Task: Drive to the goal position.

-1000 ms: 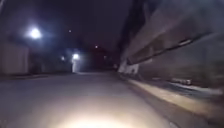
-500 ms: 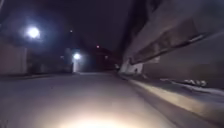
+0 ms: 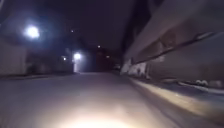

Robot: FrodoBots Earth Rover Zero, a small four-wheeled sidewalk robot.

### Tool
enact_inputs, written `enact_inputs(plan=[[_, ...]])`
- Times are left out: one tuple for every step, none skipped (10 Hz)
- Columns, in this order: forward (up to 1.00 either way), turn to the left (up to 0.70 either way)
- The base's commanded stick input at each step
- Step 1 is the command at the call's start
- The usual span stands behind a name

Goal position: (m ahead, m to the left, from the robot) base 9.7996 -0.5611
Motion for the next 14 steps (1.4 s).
enact_inputs(plan=[[0.7,-0.35],[0.7,-0.25],[0.7,0.0],[0.7,0.0],[0.7,0.0],[0.7,0.0],[0.7,0.0],[0.7,-0.08],[0.7,-0.35],[0.7,-0.34],[0.7,-0.26],[0.7,-0.12],[0.7,-0.04],[0.7,-0.34]])
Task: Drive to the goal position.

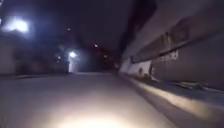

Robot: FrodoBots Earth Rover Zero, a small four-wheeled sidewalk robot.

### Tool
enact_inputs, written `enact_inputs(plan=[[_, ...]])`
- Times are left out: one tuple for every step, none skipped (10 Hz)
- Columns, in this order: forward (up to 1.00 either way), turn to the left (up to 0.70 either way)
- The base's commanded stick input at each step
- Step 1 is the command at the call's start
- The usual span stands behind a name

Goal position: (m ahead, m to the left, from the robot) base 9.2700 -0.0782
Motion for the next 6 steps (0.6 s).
enact_inputs(plan=[[0.7,-0.35],[0.7,-0.35],[0.7,-0.35],[0.7,-0.32],[0.7,-0.09],[0.7,0.0]])
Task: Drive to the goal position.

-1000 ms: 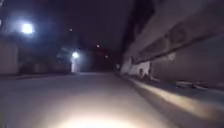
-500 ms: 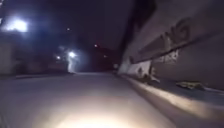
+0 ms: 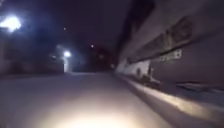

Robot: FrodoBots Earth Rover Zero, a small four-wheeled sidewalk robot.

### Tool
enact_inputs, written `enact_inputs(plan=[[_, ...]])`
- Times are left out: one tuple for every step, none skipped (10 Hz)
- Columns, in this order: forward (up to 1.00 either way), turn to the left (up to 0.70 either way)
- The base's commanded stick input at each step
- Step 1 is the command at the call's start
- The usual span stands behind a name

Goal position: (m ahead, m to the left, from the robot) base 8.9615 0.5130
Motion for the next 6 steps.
enact_inputs(plan=[[0.7,0.0],[0.7,0.0],[0.7,0.0],[0.7,0.0],[0.7,0.0],[0.7,0.0]])
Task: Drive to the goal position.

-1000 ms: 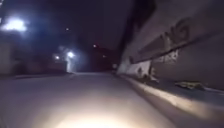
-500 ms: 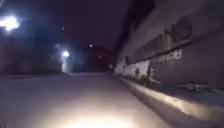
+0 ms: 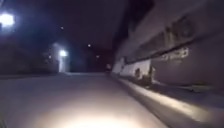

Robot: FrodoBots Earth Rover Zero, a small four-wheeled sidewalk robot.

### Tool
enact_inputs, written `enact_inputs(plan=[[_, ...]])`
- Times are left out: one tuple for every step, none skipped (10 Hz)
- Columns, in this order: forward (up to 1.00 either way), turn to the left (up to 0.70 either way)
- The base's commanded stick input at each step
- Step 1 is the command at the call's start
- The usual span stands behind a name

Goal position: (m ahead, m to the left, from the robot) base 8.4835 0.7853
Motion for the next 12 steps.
enact_inputs(plan=[[0.7,0.0],[0.7,0.0],[0.7,0.0],[0.7,0.0],[0.7,0.0],[0.7,0.0],[0.7,0.0],[0.7,0.0],[0.7,0.0],[0.7,0.0],[0.7,0.0],[0.7,0.0]])
